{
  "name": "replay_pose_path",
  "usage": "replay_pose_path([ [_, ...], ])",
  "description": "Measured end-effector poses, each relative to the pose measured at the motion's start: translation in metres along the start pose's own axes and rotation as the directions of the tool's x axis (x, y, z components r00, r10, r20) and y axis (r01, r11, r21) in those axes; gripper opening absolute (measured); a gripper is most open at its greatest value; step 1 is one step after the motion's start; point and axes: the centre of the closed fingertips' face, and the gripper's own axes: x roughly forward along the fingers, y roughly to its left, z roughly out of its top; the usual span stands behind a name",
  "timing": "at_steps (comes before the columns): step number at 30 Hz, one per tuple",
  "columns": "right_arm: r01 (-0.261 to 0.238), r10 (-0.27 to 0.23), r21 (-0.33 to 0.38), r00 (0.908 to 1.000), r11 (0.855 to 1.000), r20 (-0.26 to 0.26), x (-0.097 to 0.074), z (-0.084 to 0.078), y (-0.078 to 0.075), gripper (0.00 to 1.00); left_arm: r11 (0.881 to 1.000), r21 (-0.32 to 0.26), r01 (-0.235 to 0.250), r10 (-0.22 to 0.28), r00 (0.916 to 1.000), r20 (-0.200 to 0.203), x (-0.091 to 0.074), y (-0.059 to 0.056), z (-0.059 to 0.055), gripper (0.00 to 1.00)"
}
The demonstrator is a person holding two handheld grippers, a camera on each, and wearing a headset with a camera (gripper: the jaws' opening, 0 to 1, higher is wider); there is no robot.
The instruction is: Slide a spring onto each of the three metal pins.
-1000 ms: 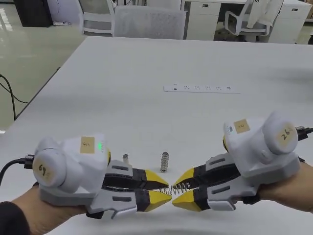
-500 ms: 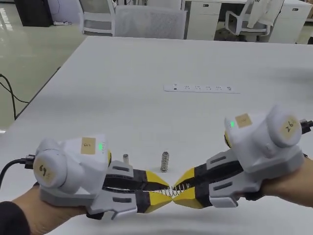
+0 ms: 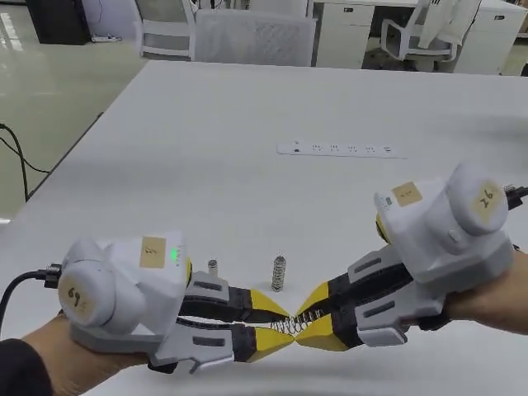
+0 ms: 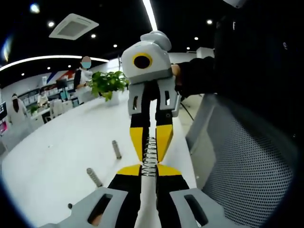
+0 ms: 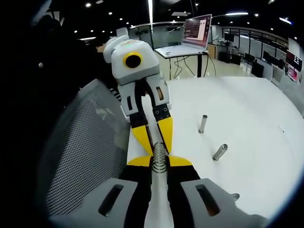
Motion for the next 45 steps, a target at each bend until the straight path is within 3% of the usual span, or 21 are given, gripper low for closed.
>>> replay_pose_path([
  [14, -0.011, 0.009, -0.033, 0.9981, 0.999, -0.062, 0.001, 0.009, 0.001, 0.08, 1.000, -0.032, 0.000, 0.000, 1.0000, -0.002, 0.001, 0.000, -0.001, 0.03],
  [19, -0.023, 0.015, -0.061, 0.9932, 0.998, -0.116, 0.004, 0.011, 0.001, 0.08, 0.999, -0.036, -0.004, 0.004, 1.0000, -0.007, 0.000, 0.001, -0.003, 0.03],
  [26, -0.038, 0.018, -0.102, 0.9827, 0.994, -0.184, 0.007, 0.014, -0.001, 0.08, 0.999, -0.044, -0.017, 0.016, 0.9997, -0.016, -0.001, 0.004, -0.007, 0.03],
  [34, -0.064, 0.021, -0.154, 0.9647, 0.986, -0.263, 0.014, 0.018, -0.005, 0.08, 0.998, -0.053, -0.037, 0.036, 0.9993, -0.010, -0.005, 0.009, -0.010, 0.03],
  [45, -0.088, 0.030, -0.178, 0.9515, 0.980, -0.306, 0.022, 0.020, -0.008, 0.08, 0.995, -0.074, -0.060, 0.059, 0.9982, -0.003, -0.010, 0.014, -0.017, 0.03],
])
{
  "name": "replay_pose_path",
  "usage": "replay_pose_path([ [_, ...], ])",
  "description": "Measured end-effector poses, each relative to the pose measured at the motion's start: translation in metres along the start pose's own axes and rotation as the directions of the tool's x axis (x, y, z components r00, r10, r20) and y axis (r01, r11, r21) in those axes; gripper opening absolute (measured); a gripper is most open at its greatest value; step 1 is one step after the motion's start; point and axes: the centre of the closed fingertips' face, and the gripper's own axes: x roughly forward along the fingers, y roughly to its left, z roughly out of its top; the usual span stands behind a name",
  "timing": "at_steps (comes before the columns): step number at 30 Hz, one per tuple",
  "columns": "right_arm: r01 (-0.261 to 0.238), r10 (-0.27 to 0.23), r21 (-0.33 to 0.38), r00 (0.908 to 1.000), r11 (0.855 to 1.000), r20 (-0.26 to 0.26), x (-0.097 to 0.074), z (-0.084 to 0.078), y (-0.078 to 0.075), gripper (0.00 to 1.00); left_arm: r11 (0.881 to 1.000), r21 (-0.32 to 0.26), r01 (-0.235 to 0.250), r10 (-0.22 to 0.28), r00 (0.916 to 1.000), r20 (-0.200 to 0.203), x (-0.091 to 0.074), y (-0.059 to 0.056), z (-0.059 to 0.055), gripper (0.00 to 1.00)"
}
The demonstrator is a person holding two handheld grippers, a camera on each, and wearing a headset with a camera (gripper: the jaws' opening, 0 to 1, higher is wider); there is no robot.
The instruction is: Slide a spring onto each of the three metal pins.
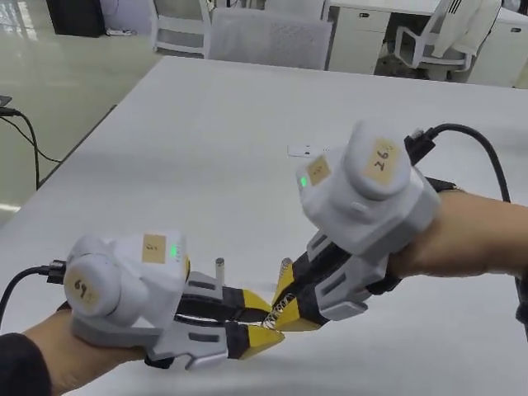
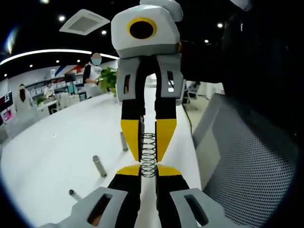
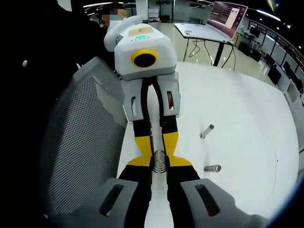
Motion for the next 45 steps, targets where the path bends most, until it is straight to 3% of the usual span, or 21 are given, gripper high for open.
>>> replay_pose_path([
  [14, 0.013, -0.013, -0.004, 0.9997, 1.000, -0.018, 0.000, 0.001, -0.010, 0.08, 0.997, -0.063, -0.049, 0.049, 0.9988, -0.006, -0.010, 0.008, -0.010, 0.13],
  [25, 0.019, -0.019, 0.000, 0.9994, 1.000, -0.030, -0.001, 0.000, -0.015, 0.08, 0.985, -0.127, -0.116, 0.117, 0.9932, -0.005, -0.028, 0.014, -0.022, 0.22],
  [34, 0.021, -0.022, -0.009, 0.9989, 1.000, -0.042, -0.001, 0.001, -0.022, 0.08, 0.967, -0.182, -0.178, 0.181, 0.9835, -0.002, -0.046, 0.020, -0.033, 0.30],
  [45, 0.017, -0.019, -0.031, 0.9982, 0.999, -0.056, -0.001, 0.009, -0.031, 0.08, 0.937, -0.227, -0.265, 0.274, 0.9618, 0.008, -0.067, 0.027, -0.040, 0.37],
])
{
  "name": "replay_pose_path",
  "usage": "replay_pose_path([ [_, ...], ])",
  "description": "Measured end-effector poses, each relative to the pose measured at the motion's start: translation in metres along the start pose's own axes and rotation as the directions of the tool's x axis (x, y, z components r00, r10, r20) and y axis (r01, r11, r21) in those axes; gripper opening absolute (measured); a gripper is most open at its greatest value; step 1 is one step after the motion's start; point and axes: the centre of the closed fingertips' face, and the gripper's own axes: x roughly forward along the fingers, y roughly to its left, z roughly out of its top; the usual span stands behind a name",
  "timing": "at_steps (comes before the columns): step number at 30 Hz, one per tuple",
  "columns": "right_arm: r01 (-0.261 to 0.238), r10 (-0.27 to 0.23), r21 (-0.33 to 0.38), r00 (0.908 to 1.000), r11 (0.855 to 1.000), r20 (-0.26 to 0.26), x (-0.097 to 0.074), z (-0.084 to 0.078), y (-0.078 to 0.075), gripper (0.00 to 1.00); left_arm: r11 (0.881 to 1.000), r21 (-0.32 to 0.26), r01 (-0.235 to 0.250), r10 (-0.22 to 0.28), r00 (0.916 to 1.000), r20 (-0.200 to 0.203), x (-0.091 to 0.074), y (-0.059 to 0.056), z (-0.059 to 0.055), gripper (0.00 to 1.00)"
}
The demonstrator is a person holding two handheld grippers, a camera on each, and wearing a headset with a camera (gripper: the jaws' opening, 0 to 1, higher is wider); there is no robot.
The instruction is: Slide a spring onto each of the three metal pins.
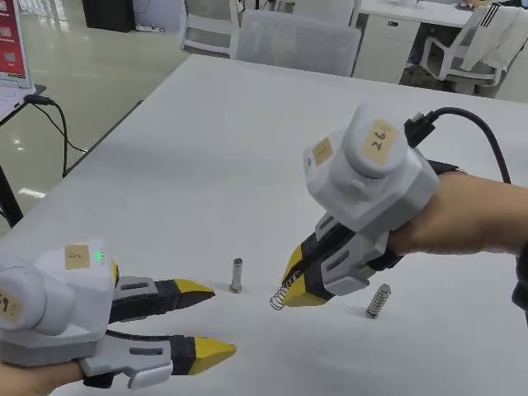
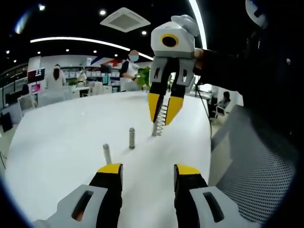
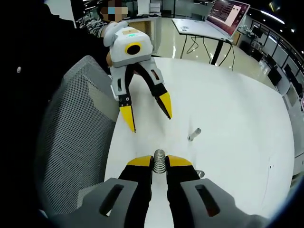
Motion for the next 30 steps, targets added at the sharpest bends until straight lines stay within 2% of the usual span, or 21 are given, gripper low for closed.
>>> replay_pose_path([
  [22, 0.003, -0.006, -0.068, 0.9984, 0.998, -0.055, -0.001, 0.016, -0.027, 0.08, 0.991, -0.064, -0.118, 0.119, 0.9927, 0.017, -0.025, 0.008, -0.015, 0.51],
  [30, 0.016, -0.022, -0.094, 0.9975, 0.995, -0.067, 0.006, 0.030, -0.044, 0.08, 0.989, -0.066, -0.129, 0.130, 0.9913, 0.019, -0.028, 0.008, -0.015, 0.53],
])
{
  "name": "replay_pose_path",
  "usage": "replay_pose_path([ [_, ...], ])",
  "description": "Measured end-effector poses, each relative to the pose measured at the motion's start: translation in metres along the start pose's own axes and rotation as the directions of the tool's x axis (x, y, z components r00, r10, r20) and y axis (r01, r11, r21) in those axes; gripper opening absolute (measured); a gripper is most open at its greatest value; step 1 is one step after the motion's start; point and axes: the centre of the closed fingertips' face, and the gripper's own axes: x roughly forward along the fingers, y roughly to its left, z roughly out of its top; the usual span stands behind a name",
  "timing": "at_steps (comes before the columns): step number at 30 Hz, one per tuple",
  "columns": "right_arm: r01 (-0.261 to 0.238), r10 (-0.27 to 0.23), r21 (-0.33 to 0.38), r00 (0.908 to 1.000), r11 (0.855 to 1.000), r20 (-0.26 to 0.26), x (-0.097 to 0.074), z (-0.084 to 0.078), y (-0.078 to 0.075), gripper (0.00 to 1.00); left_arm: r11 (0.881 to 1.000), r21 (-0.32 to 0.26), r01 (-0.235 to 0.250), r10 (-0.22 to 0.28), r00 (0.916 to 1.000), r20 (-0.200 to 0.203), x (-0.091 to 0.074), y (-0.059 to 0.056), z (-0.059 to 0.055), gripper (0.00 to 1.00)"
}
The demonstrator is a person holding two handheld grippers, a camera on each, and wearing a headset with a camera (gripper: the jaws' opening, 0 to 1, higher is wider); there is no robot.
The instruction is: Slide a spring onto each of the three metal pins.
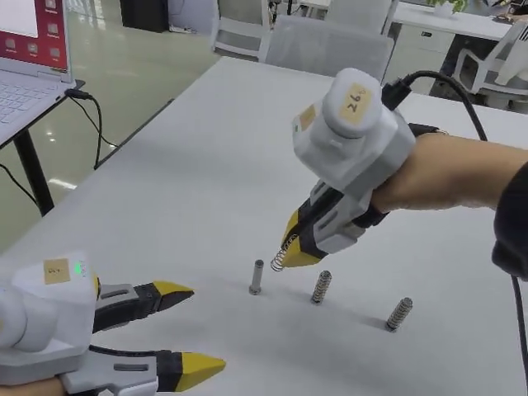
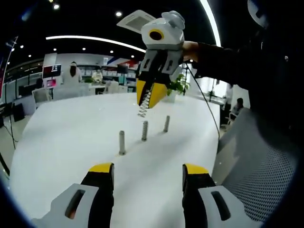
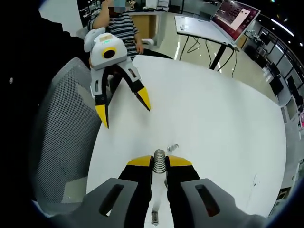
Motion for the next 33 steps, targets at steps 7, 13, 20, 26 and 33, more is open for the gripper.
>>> replay_pose_path([
  [7, 0.009, -0.011, -0.030, 0.9990, 1.000, -0.043, 0.014, 0.000, -0.011, 0.08, 1.000, 0.001, -0.007, 0.007, 1.0000, 0.003, -0.002, -0.002, 0.000, 0.55],
  [13, 0.017, -0.018, -0.021, 0.9981, 1.000, -0.058, 0.021, -0.003, -0.022, 0.08, 1.000, 0.001, -0.007, 0.007, 1.0000, -0.003, -0.003, -0.003, -0.001, 0.55],
  [20, 0.008, -0.009, -0.014, 0.9976, 1.000, -0.069, 0.030, -0.003, -0.026, 0.08, 1.000, 0.007, 0.001, -0.001, 1.0000, -0.007, -0.001, -0.005, -0.002, 0.55],
  [26, 0.003, -0.005, -0.018, 0.9953, 1.000, -0.096, 0.037, -0.007, -0.029, 0.08, 1.000, 0.008, 0.006, -0.006, 0.9999, -0.012, -0.001, -0.005, -0.003, 0.55],
  [33, -0.006, 0.004, -0.014, 0.9953, 1.000, -0.096, 0.040, -0.006, -0.030, 0.08, 1.000, 0.009, 0.005, -0.005, 0.9998, -0.017, -0.001, -0.002, -0.004, 0.54],
])
